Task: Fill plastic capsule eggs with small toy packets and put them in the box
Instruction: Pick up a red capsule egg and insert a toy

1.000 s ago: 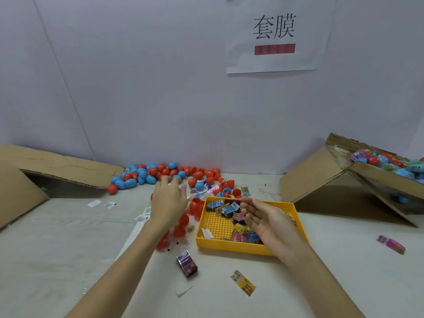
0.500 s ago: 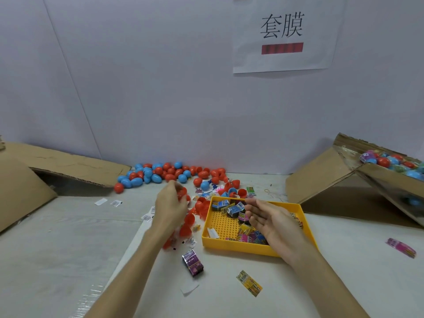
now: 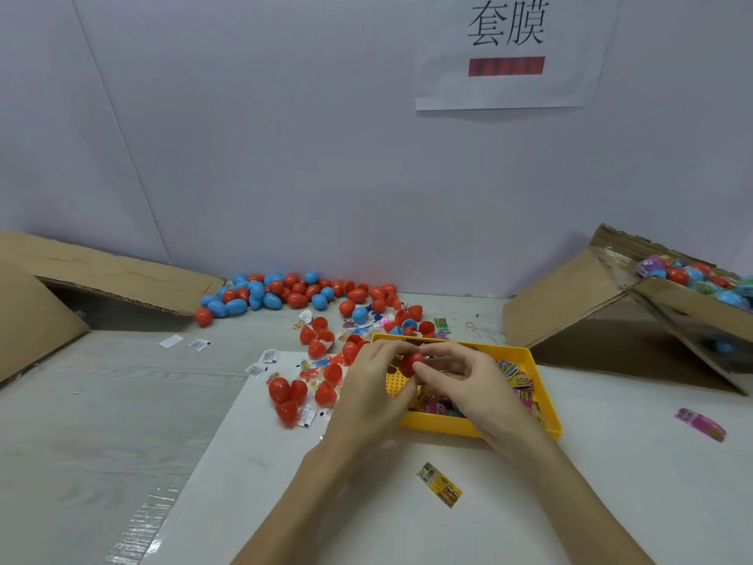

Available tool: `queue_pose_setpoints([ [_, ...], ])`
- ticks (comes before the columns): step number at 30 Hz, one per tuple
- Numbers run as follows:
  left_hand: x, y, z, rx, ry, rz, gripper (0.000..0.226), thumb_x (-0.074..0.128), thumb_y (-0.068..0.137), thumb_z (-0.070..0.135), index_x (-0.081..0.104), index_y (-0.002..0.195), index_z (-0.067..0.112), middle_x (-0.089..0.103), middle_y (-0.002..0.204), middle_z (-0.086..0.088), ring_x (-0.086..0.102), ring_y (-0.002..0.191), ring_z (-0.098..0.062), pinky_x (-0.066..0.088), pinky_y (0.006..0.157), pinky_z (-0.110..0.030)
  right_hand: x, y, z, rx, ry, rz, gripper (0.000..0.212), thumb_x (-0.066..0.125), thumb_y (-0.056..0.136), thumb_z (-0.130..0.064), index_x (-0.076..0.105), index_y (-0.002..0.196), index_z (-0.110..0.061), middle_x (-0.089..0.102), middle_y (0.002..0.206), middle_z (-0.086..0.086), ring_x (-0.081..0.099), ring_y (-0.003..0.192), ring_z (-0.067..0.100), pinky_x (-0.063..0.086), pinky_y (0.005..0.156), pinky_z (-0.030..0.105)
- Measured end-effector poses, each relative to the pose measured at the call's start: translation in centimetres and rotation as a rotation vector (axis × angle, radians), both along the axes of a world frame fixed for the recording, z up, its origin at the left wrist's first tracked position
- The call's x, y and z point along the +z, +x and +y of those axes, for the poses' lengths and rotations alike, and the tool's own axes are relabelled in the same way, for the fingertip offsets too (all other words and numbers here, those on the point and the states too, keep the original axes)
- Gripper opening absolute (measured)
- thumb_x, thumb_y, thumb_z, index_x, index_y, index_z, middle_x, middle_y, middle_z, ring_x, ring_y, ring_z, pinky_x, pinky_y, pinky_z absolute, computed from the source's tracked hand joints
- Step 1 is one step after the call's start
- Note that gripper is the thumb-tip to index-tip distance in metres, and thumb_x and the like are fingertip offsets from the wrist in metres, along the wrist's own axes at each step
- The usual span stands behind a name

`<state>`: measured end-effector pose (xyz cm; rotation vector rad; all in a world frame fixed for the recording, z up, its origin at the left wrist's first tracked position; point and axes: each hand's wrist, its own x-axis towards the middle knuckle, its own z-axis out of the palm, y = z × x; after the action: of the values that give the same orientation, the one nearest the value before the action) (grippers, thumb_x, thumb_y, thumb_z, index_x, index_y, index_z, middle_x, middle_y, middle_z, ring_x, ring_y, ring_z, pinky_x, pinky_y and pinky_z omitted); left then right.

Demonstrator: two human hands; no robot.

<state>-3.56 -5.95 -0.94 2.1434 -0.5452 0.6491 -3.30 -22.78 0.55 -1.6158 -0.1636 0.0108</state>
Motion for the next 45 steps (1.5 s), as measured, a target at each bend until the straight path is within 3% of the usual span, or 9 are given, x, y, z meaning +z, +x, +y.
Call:
queue_pose_setpoints([
  [7,-0.09,-0.04,-0.30,-0.019,-0.064,0.015,0.039,0.072,0.094,0.014,0.059,0.131,0.015,0.067,0.119,0.004,0.062,0.107,-0.006,0.052,0.092,-0.018,-0.29,0.15,0.10,-0.039,0.041,0.006,0.021,0.062,0.103,-0.020,0.070,0.119,-0.010,0.080,0.101,0.008,0.078,0.093,0.022,0.063,0.080,0.030],
  [12,0.07,-0.25,-0.14,-0.053,-0.047,0.017,0.032,0.063,0.100,0.017,0.061,0.133,0.016,0.067,0.121,0.006,0.062,0.110,-0.006,0.053,0.094,-0.021,-0.37,0.05,-0.09,-0.061,0.018,-0.037,0.018,0.068,0.099,-0.014,0.073,0.116,-0.016,0.078,0.100,0.007,0.077,0.093,0.022,0.063,0.081,0.034],
  [17,0.16,-0.21,-0.27,-0.053,-0.032,0.003,0.042,0.069,0.097,0.019,0.057,0.138,0.015,0.062,0.128,0.007,0.059,0.115,-0.005,0.049,0.097,-0.017,-0.54,0.18,-0.11,-0.087,0.006,-0.039,0.016,0.070,0.098,-0.022,0.075,0.111,-0.014,0.079,0.094,0.005,0.076,0.088,0.023,0.063,0.076,0.030],
  [21,0.09,-0.15,-0.36,-0.045,-0.052,0.008,0.035,0.069,0.096,0.014,0.059,0.130,0.015,0.064,0.120,0.006,0.061,0.107,-0.006,0.054,0.091,-0.024,-0.47,0.21,-0.10,-0.090,0.001,-0.036,0.020,0.067,0.099,-0.029,0.074,0.108,-0.012,0.078,0.090,0.010,0.075,0.088,0.028,0.062,0.077,0.033],
  [26,0.10,-0.28,-0.21,-0.049,-0.042,0.035,0.033,0.062,0.101,0.022,0.060,0.134,0.016,0.067,0.121,0.005,0.062,0.110,-0.008,0.054,0.093,-0.026,-0.29,0.04,-0.19,-0.066,0.017,-0.051,0.016,0.068,0.099,-0.021,0.073,0.114,-0.017,0.078,0.095,0.006,0.075,0.087,0.021,0.060,0.073,0.027],
  [31,0.38,-0.42,-0.31,-0.071,-0.017,0.025,0.044,0.072,0.095,0.020,0.057,0.136,0.015,0.061,0.126,0.005,0.058,0.113,-0.008,0.051,0.095,-0.024,-0.33,-0.09,-0.25,-0.098,-0.021,-0.058,0.019,0.068,0.098,-0.029,0.075,0.106,-0.013,0.078,0.089,0.007,0.069,0.070,0.013,0.059,0.070,0.025],
  [37,0.26,-0.39,-0.13,-0.052,-0.031,0.064,0.032,0.059,0.103,0.025,0.060,0.134,0.015,0.067,0.121,0.004,0.062,0.111,-0.010,0.054,0.094,-0.031,-0.06,-0.24,-0.24,-0.063,-0.020,-0.077,0.017,0.067,0.099,-0.024,0.073,0.114,-0.017,0.077,0.093,0.006,0.074,0.083,0.017,0.060,0.071,0.025],
  [42,0.27,-0.55,-0.28,-0.081,0.009,0.047,0.043,0.065,0.100,0.024,0.053,0.140,0.020,0.059,0.130,0.009,0.054,0.119,-0.003,0.046,0.099,-0.018,-0.13,-0.33,-0.13,-0.092,-0.035,-0.082,0.017,0.068,0.098,-0.027,0.075,0.105,-0.013,0.078,0.085,0.006,0.071,0.073,0.011,0.057,0.065,0.022],
  [45,0.24,-0.39,-0.17,-0.077,0.016,0.030,0.035,0.063,0.101,0.018,0.057,0.135,0.018,0.059,0.129,0.008,0.054,0.120,-0.003,0.047,0.099,-0.022,-0.12,-0.13,0.00,-0.110,0.005,-0.065,0.023,0.063,0.100,-0.032,0.075,0.107,-0.014,0.077,0.089,0.009,0.072,0.077,0.014,0.057,0.066,0.023],
])
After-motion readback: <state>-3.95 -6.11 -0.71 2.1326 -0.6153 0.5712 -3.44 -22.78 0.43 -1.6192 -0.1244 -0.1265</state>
